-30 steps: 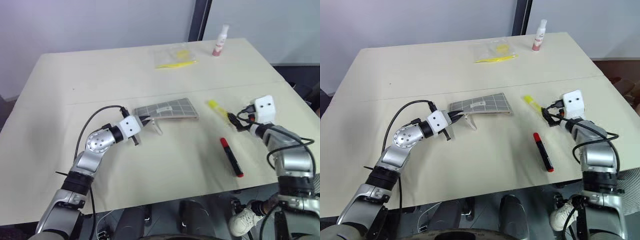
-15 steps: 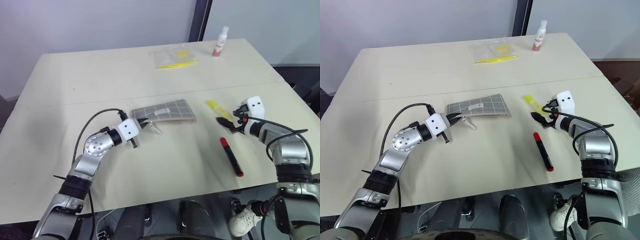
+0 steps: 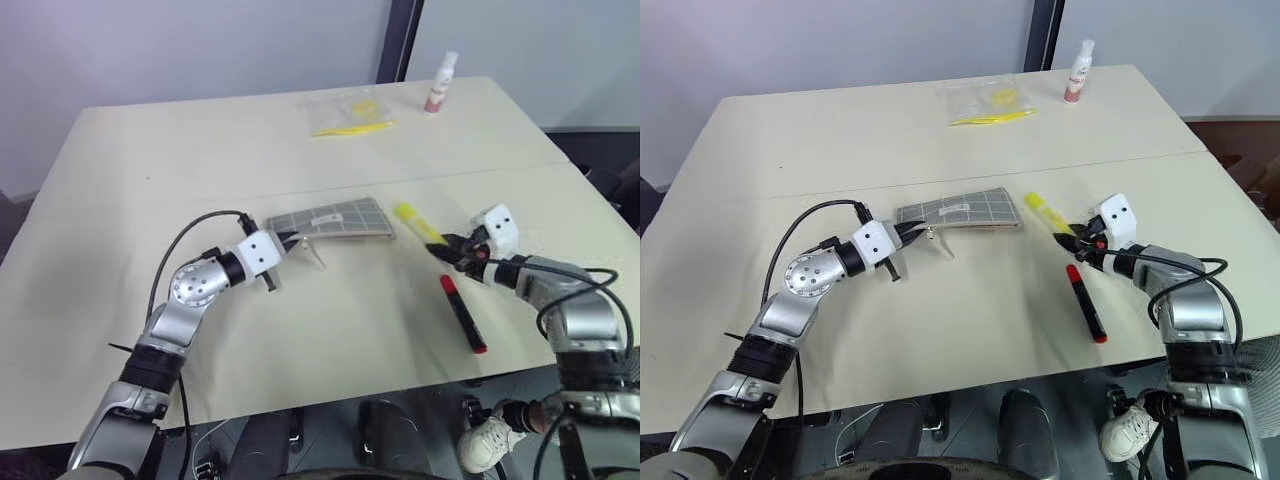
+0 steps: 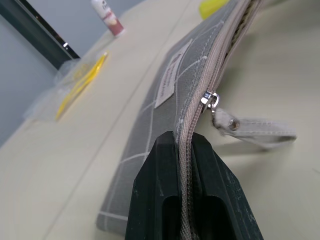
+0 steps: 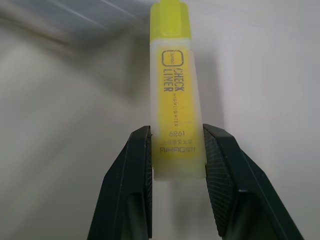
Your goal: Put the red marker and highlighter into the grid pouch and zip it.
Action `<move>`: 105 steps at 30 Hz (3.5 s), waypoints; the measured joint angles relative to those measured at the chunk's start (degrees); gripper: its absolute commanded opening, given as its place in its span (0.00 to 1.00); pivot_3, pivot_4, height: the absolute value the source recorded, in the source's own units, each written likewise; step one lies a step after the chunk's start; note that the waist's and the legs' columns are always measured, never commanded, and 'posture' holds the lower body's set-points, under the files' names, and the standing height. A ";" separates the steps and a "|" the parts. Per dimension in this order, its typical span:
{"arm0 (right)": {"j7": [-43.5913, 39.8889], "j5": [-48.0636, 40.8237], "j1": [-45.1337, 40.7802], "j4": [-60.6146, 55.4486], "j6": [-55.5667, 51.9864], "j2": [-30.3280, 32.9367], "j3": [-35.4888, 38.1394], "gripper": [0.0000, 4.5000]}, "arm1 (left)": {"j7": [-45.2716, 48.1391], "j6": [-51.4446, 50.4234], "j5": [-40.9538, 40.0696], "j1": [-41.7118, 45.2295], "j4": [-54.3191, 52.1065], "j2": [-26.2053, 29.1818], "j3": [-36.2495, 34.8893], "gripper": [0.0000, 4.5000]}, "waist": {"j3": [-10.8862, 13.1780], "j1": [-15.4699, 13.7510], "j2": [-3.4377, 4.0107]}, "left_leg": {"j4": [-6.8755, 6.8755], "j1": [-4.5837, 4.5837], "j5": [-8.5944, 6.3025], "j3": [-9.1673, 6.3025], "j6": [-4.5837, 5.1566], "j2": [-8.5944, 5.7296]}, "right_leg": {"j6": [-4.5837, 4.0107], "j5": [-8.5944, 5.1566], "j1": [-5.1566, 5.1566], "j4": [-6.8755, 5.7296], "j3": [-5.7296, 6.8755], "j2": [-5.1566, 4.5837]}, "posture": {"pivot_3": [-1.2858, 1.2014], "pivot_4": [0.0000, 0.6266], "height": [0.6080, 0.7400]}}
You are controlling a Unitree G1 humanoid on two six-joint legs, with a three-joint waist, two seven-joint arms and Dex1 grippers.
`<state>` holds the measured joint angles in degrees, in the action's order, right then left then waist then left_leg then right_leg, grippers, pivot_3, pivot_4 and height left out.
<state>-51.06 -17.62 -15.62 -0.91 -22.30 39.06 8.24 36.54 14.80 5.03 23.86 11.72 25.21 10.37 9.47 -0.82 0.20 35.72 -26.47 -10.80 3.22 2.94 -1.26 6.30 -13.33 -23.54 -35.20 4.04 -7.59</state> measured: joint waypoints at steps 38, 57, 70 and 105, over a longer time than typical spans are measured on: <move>8.28 11.77 -8.19 -14.18 -16.28 -1.91 -20.63 0.19 | 4.09 6.08 4.34 1.93 1.06 0.45 4.72 0.00 | 0.08 0.01 -0.12 | 0.13 -0.05 -0.10 -0.12 -0.14 0.04 | -0.20 -0.09 -0.17 0.10 0.11 -0.13 | 0.52 0.24 1.00; 7.58 15.46 -4.91 -15.07 -3.50 -1.93 -21.53 0.98 | 6.82 5.52 1.86 1.66 0.51 0.38 4.12 0.00 | 0.09 -0.09 -0.13 | 0.21 -0.05 -0.05 -0.12 -0.05 0.02 | -0.02 0.01 0.08 0.04 0.22 -0.03 | 0.52 0.24 1.00; 5.82 -6.77 25.58 -37.88 -21.61 0.37 6.62 0.98 | 7.13 7.28 0.55 0.09 2.81 2.63 3.42 0.00 | 0.08 -1.58 -0.13 | 0.19 0.00 -0.15 -0.23 -0.11 0.06 | -0.20 -0.11 0.07 0.20 0.25 -0.15 | 0.52 0.24 1.00; 10.57 -1.01 33.35 -39.25 -7.97 0.30 1.26 0.08 | 9.53 10.99 0.65 3.61 8.80 -0.04 4.27 0.00 | 0.06 -1.48 -0.17 | -0.22 0.08 -0.14 -0.18 -0.11 0.13 | -0.22 0.08 0.23 0.97 0.60 -0.08 | 0.52 0.24 1.00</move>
<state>-40.49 -18.63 17.74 -40.16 -30.27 39.36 9.50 46.07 25.79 5.69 27.47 20.53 25.16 14.64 9.53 -2.30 0.03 35.51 -26.39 -10.93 3.04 2.83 -1.13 6.08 -13.26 -23.31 -34.23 4.64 -7.67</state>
